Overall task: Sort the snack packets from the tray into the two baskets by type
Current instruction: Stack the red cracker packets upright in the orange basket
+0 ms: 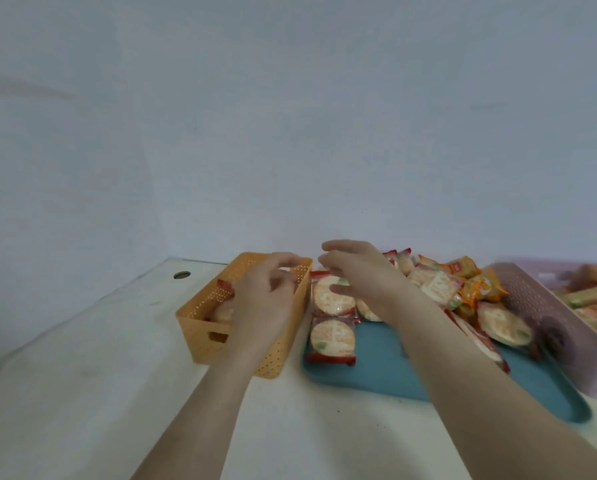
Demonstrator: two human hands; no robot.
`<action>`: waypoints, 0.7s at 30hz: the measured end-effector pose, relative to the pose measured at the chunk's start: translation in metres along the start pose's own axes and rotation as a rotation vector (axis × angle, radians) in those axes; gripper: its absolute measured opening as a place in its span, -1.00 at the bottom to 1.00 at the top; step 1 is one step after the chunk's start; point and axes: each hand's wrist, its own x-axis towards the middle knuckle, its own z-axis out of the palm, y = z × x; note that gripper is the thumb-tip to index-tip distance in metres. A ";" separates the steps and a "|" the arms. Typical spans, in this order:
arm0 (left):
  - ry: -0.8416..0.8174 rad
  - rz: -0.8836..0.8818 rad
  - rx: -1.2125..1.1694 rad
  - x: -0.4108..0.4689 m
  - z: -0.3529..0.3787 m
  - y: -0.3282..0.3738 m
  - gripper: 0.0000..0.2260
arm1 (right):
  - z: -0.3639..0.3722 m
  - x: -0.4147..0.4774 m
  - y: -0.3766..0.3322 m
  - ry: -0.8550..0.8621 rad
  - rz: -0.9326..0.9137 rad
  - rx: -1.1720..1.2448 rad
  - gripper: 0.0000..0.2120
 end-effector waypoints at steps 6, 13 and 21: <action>-0.455 -0.002 0.586 -0.041 0.091 -0.039 -0.36 | -0.035 -0.016 0.050 0.109 0.116 -0.231 -0.80; -0.413 -0.165 0.661 -0.011 0.127 -0.056 -0.12 | -0.047 -0.006 0.094 0.054 0.210 -0.130 -0.47; -0.328 -0.269 0.412 0.016 0.130 -0.065 -0.48 | -0.036 0.019 0.115 0.016 0.253 0.172 -0.72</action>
